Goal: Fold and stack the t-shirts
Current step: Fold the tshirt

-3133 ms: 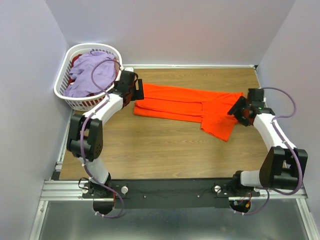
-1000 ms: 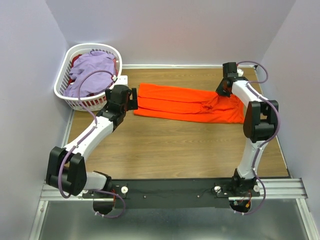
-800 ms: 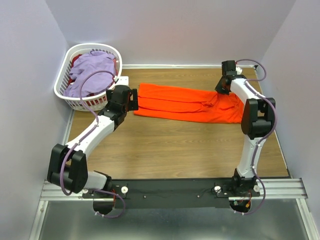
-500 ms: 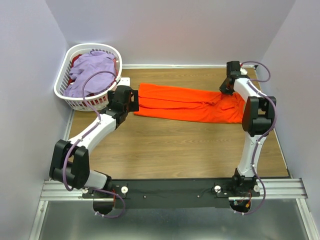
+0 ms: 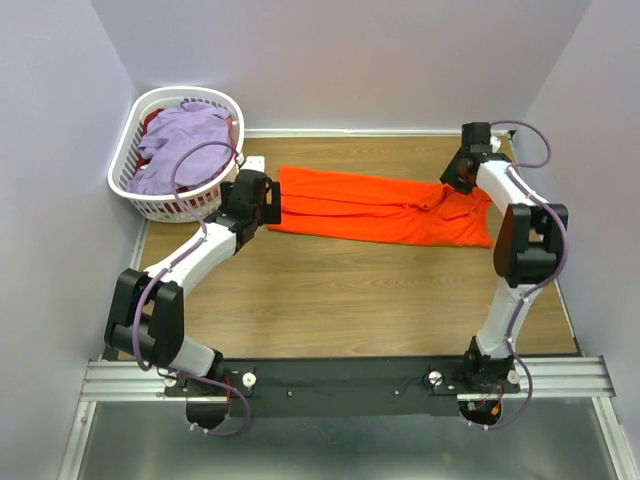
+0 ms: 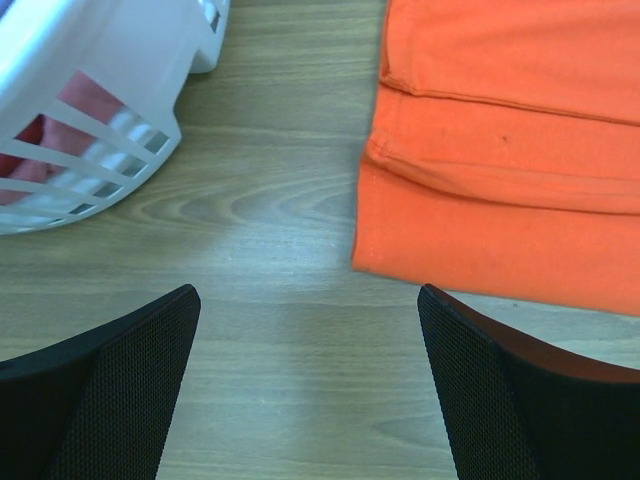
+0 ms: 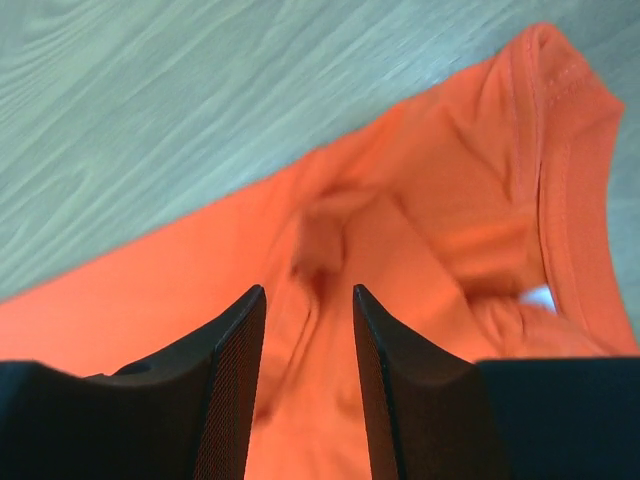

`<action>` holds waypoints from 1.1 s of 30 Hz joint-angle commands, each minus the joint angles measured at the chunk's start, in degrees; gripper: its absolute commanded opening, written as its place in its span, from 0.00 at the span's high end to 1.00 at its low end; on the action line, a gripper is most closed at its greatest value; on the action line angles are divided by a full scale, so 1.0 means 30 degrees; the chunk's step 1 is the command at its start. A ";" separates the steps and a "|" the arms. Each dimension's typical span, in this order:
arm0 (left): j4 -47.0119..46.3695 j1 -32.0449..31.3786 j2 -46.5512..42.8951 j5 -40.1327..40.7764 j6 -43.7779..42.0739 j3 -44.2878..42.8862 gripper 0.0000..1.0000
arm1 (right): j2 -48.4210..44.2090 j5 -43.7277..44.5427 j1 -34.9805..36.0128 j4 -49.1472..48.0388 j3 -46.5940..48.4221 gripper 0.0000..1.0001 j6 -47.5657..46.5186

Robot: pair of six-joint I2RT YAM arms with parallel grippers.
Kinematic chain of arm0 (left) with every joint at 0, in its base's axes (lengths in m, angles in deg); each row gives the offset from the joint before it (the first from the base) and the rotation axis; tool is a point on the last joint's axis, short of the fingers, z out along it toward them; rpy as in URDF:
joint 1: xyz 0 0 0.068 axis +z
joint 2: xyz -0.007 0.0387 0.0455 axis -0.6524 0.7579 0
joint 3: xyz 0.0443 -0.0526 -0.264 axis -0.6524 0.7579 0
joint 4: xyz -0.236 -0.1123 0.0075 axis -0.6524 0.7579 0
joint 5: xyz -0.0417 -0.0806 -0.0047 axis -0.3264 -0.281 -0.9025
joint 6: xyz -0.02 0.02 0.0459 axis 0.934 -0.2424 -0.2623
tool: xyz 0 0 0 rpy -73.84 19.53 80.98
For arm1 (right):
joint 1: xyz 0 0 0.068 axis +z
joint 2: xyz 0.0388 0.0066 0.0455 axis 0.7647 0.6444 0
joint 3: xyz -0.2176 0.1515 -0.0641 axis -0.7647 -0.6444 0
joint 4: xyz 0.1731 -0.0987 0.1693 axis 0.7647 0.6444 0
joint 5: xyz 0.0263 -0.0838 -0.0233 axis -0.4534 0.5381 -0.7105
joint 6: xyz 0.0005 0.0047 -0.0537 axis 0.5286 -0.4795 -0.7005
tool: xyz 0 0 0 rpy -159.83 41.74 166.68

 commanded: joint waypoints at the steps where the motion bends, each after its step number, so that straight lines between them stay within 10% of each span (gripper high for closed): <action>1: 0.0143 0.0019 0.0800 -0.1350 0.0307 -0.0977 0.03 | -0.3095 -0.1644 0.1112 -0.1087 -0.1908 0.52 -0.1565; 11: 0.0525 -0.0099 0.3289 -0.4430 0.2123 -0.2678 0.18 | -0.3574 -1.1276 0.5712 -0.6534 -0.5315 0.67 -0.2563; 33: 0.0672 -0.0187 0.4962 -0.4225 0.2769 -0.3148 0.24 | 0.3988 -1.2402 0.8909 -0.8502 -0.0743 0.82 -0.2006</action>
